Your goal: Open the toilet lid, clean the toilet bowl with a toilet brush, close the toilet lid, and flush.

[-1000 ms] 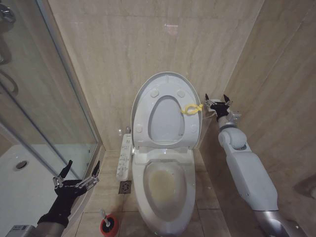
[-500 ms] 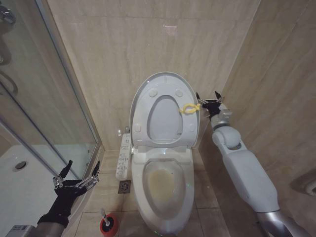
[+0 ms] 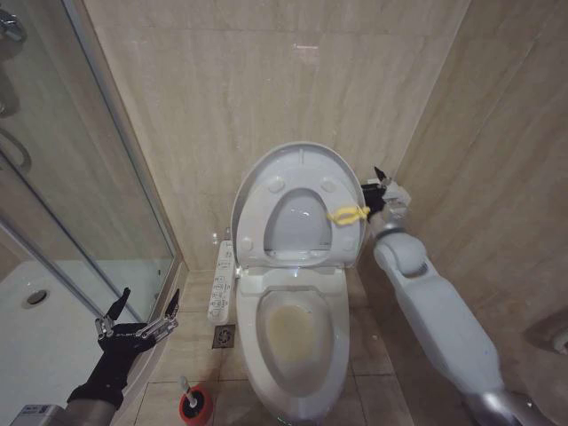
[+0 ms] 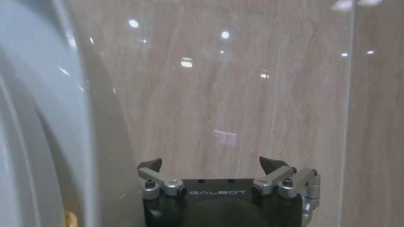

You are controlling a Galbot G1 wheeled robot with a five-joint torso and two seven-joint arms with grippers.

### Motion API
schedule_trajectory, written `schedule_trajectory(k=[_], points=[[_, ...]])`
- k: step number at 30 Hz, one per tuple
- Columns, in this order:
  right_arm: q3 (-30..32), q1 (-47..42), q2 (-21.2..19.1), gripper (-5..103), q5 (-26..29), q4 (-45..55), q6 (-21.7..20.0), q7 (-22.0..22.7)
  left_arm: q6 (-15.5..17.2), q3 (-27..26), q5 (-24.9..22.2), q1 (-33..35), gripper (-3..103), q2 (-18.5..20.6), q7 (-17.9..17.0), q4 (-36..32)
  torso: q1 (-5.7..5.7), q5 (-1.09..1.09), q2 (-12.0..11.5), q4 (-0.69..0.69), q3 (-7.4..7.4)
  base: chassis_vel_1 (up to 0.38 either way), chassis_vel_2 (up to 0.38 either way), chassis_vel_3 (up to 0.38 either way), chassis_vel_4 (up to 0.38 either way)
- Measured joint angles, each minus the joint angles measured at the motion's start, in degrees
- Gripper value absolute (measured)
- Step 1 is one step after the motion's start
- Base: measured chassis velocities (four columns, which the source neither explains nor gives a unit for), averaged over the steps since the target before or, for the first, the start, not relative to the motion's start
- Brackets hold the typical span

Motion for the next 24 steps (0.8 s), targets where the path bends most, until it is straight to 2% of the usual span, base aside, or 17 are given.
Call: schedule_trajectory(k=[2, 6, 9, 10, 13, 14, 17, 18, 20, 21, 24], points=[[1.30, -2.65, -0.59, 100, 0.70, 2.73, -0.39, -0.05, 0.00, 0.00, 0.00, 0.00, 100, 0.00, 0.01, -0.01, 0.00, -0.01, 0.00, -0.01, 0.00, 0.000, 0.000, 0.000, 0.000], [6.06, -13.81, -1.27, 100, 2.53, 11.50, -1.25, -0.07, 0.00, 0.00, 0.00, 0.00, 100, 0.00, 0.00, -0.01, 0.00, 0.01, 0.00, -0.09, 0.00, 0.000, 0.000, 0.000, 0.000], [9.43, -23.49, 0.41, 100, 2.27, 18.27, -1.26, 0.77, 0.00, 0.00, 0.00, 0.00, 100, 0.00, 0.00, -0.01, -0.01, 0.00, 0.00, -0.06, -0.01, 0.000, 0.000, 0.000, 0.000], [9.43, -23.49, 0.41, 100, 2.27, 18.27, -1.26, 0.77, 0.00, 0.00, 0.00, 0.00, 100, 0.00, 0.00, -0.01, -0.01, 0.00, 0.00, -0.06, -0.01, 0.000, 0.000, 0.000, 0.000], [11.60, -31.40, 3.19, 100, 0.66, 23.72, -1.28, 1.37, 0.00, 0.00, 0.00, 0.01, 100, 0.00, 0.01, -0.01, -0.01, 0.01, 0.01, -0.06, -0.01, 0.000, 0.000, 0.000, 0.000], [11.60, -31.40, 3.19, 100, 0.66, 23.72, -1.28, 1.37, 0.00, 0.00, 0.00, 0.01, 100, 0.00, 0.01, -0.01, -0.01, 0.01, 0.01, -0.06, -0.01, 0.000, 0.000, 0.000, 0.000], [13.99, -39.52, 7.60, 100, -2.09, 29.11, -0.78, 1.12, 0.00, 0.00, 0.00, 0.00, 100, 0.00, 0.00, -0.01, -0.01, -0.01, 0.01, -0.05, -0.01, 0.000, 0.000, 0.000, 0.000], [13.99, -39.52, 7.60, 100, -2.09, 29.11, -0.78, 1.12, 0.00, 0.00, 0.00, 0.00, 100, 0.00, 0.00, -0.01, -0.01, -0.01, 0.01, -0.05, -0.01, 0.000, 0.000, 0.000, 0.000], [15.27, -44.07, 10.94, 100, -3.69, 31.81, 0.05, 0.77, 0.00, 0.00, 0.00, 0.00, 100, 0.00, 0.00, 0.00, -0.01, -0.02, 0.01, -0.07, -0.01, 0.000, 0.000, 0.000, 0.000], [15.27, -44.07, 10.94, 100, -3.69, 31.81, 0.05, 0.77, 0.00, 0.00, 0.00, 0.00, 100, 0.00, 0.00, 0.00, -0.01, -0.02, 0.01, -0.07, -0.01, 0.000, 0.000, 0.000, 0.000], [15.94, -48.99, 15.17, 100, -5.14, 34.12, 0.50, 1.13, 0.00, 0.00, 0.00, 0.00, 100, 0.00, 0.00, -0.01, -0.01, -0.03, 0.01, -0.07, -0.01, 0.000, 0.000, 0.000, 0.000]])
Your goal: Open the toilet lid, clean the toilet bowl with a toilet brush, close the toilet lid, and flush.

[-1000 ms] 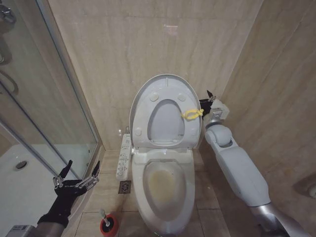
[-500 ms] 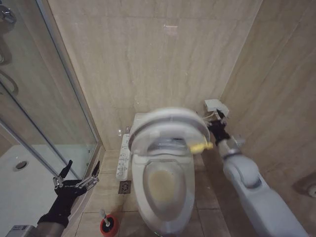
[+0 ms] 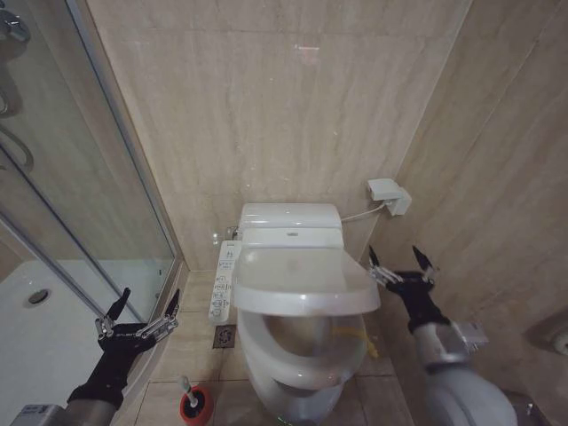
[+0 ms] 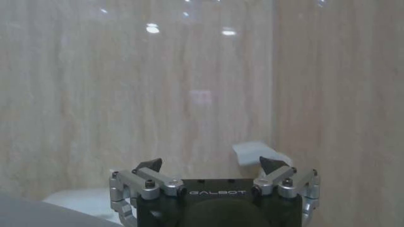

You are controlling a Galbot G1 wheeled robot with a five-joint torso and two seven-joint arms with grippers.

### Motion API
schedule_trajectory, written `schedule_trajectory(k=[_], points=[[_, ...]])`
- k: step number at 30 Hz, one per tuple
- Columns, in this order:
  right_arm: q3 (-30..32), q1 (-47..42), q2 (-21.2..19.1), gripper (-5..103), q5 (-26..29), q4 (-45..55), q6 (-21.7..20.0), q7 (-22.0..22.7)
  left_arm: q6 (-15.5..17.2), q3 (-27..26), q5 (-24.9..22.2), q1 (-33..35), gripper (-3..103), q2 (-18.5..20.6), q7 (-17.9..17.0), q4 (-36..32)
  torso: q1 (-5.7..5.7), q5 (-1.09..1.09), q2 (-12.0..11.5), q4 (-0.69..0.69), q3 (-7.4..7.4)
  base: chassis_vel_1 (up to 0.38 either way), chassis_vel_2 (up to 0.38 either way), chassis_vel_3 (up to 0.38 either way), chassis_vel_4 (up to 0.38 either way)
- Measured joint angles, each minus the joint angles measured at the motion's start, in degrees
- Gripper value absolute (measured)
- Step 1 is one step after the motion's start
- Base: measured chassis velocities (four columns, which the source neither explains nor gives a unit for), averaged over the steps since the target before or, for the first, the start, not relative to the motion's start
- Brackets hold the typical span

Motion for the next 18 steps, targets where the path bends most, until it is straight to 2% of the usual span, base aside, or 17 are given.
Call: schedule_trajectory(k=[5, 15, 18], points=[[0.77, -2.59, 2.32, 100, -0.01, 0.09, -0.26, 0.79, 0.00, 0.00, 0.00, 0.00, 100, 0.00, 0.00, 0.00, 0.01, 0.01, 0.00, 0.01, 0.01, 0.000, 0.000, 0.000, 0.000], [2.28, -5.21, 2.29, 100, 1.37, 1.92, 0.30, 0.14, 0.00, 0.00, 0.00, 0.00, 100, 0.00, 0.00, 0.00, 0.01, 0.02, -0.01, 0.02, 0.01, 0.000, 0.000, 0.000, 0.000], [2.63, -5.59, 2.67, 100, 0.11, 2.26, 1.54, -1.52, 0.00, 0.00, 0.00, 0.00, 100, 0.00, 0.00, 0.00, 0.01, 0.02, -0.01, 0.01, 0.01, 0.000, 0.000, 0.000, 0.000]])
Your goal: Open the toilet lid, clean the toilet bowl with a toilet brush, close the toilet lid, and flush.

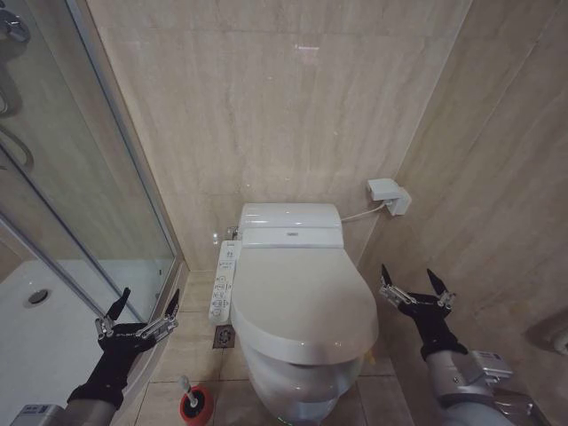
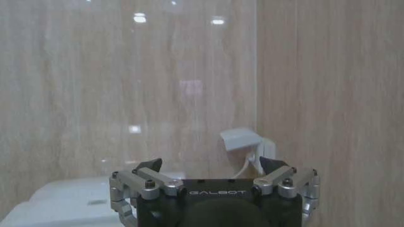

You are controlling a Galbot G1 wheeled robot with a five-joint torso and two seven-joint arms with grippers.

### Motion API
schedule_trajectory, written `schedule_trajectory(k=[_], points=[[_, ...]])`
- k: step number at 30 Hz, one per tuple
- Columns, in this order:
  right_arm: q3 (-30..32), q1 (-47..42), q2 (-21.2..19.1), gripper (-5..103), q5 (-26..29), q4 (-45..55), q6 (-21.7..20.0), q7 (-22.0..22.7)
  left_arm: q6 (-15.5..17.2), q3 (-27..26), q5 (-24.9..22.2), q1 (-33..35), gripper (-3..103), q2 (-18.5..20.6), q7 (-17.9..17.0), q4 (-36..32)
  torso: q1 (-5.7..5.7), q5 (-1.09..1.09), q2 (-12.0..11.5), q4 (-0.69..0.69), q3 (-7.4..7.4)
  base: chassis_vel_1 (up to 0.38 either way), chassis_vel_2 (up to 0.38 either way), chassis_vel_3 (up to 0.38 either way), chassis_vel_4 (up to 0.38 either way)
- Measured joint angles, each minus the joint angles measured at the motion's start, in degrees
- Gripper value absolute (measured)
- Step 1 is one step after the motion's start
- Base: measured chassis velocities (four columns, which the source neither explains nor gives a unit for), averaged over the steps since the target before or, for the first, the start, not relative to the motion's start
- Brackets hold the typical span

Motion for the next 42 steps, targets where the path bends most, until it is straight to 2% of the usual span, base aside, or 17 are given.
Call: schedule_trajectory(k=[10, 42], points=[[1.90, -0.47, 0.74, 100, -0.25, 0.79, -0.37, -1.76, 0.00, 0.00, 0.00, 0.00, 100, 0.00, 0.00, 0.00, 0.00, 0.00, 0.00, -0.01, 0.00, 0.000, 0.000, 0.000, 0.000], [1.85, -0.31, 0.67, 100, -0.16, 0.68, -0.43, -1.79, 0.00, 0.00, 0.00, 0.00, 100, 0.00, 0.00, 0.00, 0.00, 0.00, 0.00, 0.00, 0.00, 0.000, 0.000, 0.000, 0.000]])
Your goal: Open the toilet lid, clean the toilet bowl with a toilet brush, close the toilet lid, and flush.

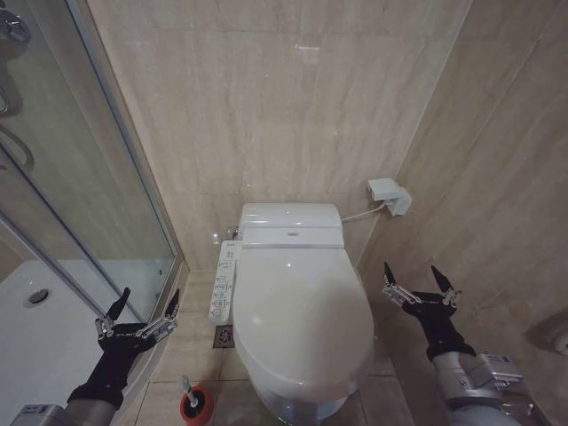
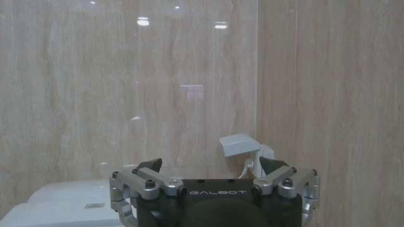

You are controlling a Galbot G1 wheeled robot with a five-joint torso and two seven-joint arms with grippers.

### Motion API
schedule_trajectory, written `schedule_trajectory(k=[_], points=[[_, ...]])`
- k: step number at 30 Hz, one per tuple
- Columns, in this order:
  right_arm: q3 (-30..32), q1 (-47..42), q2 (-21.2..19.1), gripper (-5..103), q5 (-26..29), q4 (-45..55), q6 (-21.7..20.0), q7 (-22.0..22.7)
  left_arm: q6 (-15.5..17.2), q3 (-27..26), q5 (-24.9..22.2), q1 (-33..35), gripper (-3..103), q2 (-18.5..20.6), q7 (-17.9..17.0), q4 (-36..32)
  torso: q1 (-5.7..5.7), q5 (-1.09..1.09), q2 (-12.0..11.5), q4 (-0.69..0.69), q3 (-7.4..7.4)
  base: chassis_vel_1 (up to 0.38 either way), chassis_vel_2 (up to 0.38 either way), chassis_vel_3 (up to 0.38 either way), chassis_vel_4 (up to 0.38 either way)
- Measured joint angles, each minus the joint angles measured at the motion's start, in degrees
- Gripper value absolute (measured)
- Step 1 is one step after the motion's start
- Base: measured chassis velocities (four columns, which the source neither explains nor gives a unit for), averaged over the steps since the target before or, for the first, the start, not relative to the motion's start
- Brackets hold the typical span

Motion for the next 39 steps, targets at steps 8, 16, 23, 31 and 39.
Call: schedule_trajectory(k=[8, 16, 23, 31, 39], points=[[-0.02, 0.02, 0.00, 100, 0.00, -0.03, 0.00, 0.01, 1.01, -0.28, -0.49, -0.55, 100, -0.41, 0.43, 0.00, 0.00, 0.00, 0.00, 0.00, 0.00, 0.000, 0.000, 0.000, 0.000], [-0.02, 0.02, -0.01, 100, 0.01, -0.04, 0.00, 0.03, 7.17, -2.27, -3.29, -3.56, 100, -3.06, 3.09, 0.00, 0.00, 0.00, 0.00, 0.00, 0.00, 0.000, 0.000, 0.000, 0.000], [-0.02, 0.02, -0.01, 100, 0.01, -0.04, -0.01, 0.05, 6.73, -2.39, -2.99, -3.73, 100, -3.11, 3.63, 0.00, 0.00, 0.00, 0.00, 0.00, 0.00, 0.000, 0.000, 0.000, 0.000], [-0.03, 0.03, -0.01, 100, 0.01, -0.05, -0.01, 0.05, -1.43, -1.79, -0.04, -9.81, 94, -0.36, 10.30, 4.40, 0.01, -0.03, 0.00, -0.02, 0.00, 0.000, 0.000, 0.000, 0.000], [-0.03, 0.03, -0.01, 100, 0.01, -0.05, -0.01, 0.06, -2.30, -0.47, -4.23, -17.16, 93, 6.28, 10.59, 14.53, 0.01, -0.01, 0.00, 0.02, 0.01, 0.000, 0.000, 0.000, 0.000]])
